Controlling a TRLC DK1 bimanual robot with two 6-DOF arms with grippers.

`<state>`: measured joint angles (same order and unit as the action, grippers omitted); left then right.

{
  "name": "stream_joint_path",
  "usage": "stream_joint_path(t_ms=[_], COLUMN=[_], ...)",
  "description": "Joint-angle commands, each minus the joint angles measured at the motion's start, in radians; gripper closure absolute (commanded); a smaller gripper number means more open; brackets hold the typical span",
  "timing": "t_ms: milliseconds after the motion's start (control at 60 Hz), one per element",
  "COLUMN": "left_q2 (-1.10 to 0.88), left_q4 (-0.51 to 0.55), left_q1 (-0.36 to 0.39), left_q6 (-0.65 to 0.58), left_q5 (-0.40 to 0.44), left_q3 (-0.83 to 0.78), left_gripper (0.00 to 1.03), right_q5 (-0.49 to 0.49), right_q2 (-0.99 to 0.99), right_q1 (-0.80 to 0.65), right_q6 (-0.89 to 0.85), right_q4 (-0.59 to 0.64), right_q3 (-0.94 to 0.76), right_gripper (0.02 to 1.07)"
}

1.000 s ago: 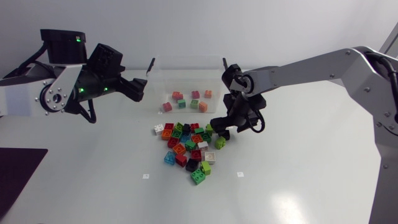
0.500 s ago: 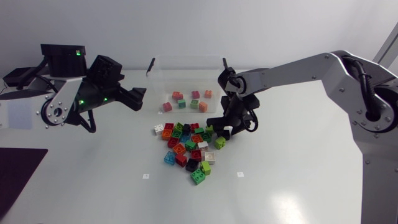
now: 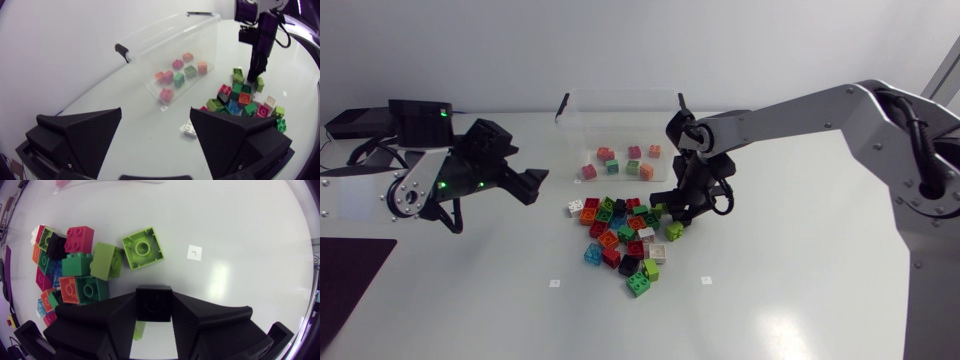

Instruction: Place the duplo bricks in the container

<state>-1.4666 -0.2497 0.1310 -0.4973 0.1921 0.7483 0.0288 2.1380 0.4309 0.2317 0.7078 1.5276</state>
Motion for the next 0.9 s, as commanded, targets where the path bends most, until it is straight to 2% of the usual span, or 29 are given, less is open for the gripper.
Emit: stream_joint_path(t_ms=[0,200,267,350,450,583,883], left_q2=[-0.087,-0.233,-0.267,-0.308,-0.376,-0.463,-0.586], left_q4=[0.055,0.267,0.325,0.394,0.526,0.668,0.747], left_q1=[-0.025,-0.071,-0.074,-0.070,-0.041,0.009,0.041], left_q6=[-0.064,-0.216,-0.265,-0.314,-0.383,-0.451,-0.520], left_q5=[0.055,0.214,0.233,0.233,0.233,0.199,0.171], left_q3=[0.019,0.164,0.212,0.269,0.372,0.493,0.625], left_gripper=[0.09,0.09,0.09,0.09,0.09,0.09,0.09], right_q5=[-0.010,-0.035,-0.040,-0.041,-0.041,-0.029,-0.001], right_q2=[-0.082,-0.207,-0.245,-0.274,-0.300,-0.331,-0.415], right_q1=[-0.001,-0.006,-0.012,-0.018,-0.034,-0.055,-0.070], right_q6=[-0.011,-0.052,-0.068,-0.091,-0.132,-0.170,-0.253], right_q4=[0.016,0.022,0.019,0.021,0.030,0.030,0.030], right_q3=[-0.041,-0.089,-0.103,-0.110,-0.110,-0.124,-0.126], right_gripper=[0.82,0.82,0.81,0.81,0.81,0.81,0.80])
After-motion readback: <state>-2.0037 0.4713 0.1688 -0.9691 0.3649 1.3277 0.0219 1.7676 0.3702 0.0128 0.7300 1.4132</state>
